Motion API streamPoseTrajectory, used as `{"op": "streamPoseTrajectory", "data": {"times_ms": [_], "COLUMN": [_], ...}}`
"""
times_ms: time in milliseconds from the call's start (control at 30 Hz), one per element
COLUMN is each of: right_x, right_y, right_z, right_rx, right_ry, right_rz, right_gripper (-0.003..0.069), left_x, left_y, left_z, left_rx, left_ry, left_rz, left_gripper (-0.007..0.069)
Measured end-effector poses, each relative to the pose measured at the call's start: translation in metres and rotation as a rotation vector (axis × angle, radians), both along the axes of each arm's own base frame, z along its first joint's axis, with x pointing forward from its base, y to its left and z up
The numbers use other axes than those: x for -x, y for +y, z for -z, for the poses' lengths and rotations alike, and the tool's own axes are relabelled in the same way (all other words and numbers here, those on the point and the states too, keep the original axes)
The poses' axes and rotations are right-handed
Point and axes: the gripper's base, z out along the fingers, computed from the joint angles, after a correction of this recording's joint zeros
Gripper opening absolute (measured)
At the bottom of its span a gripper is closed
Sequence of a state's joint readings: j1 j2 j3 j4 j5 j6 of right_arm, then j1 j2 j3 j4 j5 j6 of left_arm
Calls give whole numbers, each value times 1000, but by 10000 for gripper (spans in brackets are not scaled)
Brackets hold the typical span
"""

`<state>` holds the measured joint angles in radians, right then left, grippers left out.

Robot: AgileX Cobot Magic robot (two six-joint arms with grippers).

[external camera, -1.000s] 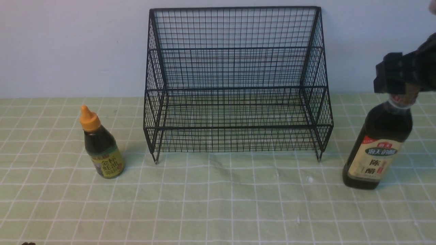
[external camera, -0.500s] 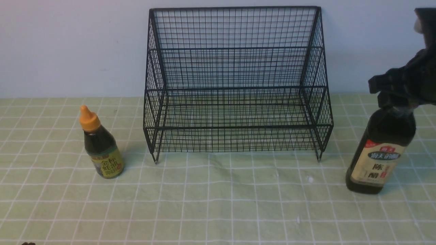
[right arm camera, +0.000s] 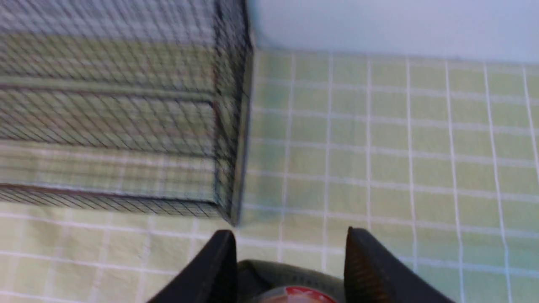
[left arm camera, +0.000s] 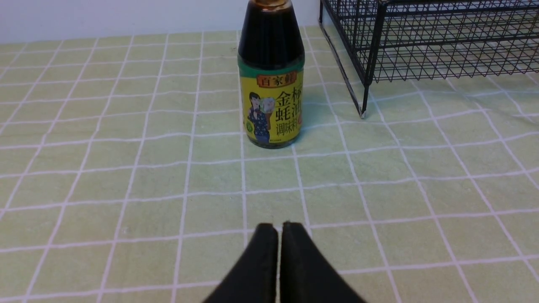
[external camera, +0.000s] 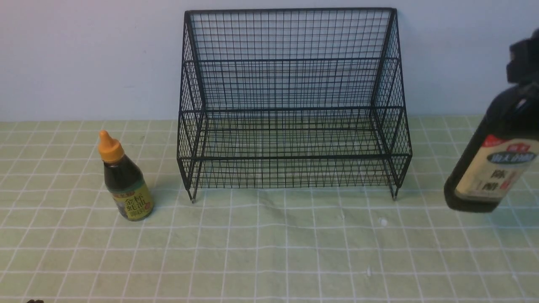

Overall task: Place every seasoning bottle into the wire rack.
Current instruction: Use the right arm to put the condiment bottle back on the shelf

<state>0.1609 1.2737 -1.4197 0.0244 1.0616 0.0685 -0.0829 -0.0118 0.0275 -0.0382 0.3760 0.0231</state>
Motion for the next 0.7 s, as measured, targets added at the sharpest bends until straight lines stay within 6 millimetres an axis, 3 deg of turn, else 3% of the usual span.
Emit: {"op": "streamPoseTrajectory", "data": {"times_ms": [100,200,300,567,700], "right_x": [2,-5,-15,-75,-91], "right_y": [10,20,26,37,39], "right_z": [-27,-37,-37,-15,-14], "right_rx": [-79,-149,-183,-192,-198], "right_ry": [-75,-100,-93,-83,-119], "right_rz": [-86,-158,-193,-207,-194], "right_gripper": [309,309,309,309,309], "left_x": [0,0,0,0,0], "left_y": [0,0,0,0,0], "left_z": [0,0,0,0,0], "left_rx": [0,0,0,0,0], "left_ry": [0,0,0,0,0], "left_rz": [0,0,0,0,0], "left_gripper": [-7,-7,-7,-7,-7]}}
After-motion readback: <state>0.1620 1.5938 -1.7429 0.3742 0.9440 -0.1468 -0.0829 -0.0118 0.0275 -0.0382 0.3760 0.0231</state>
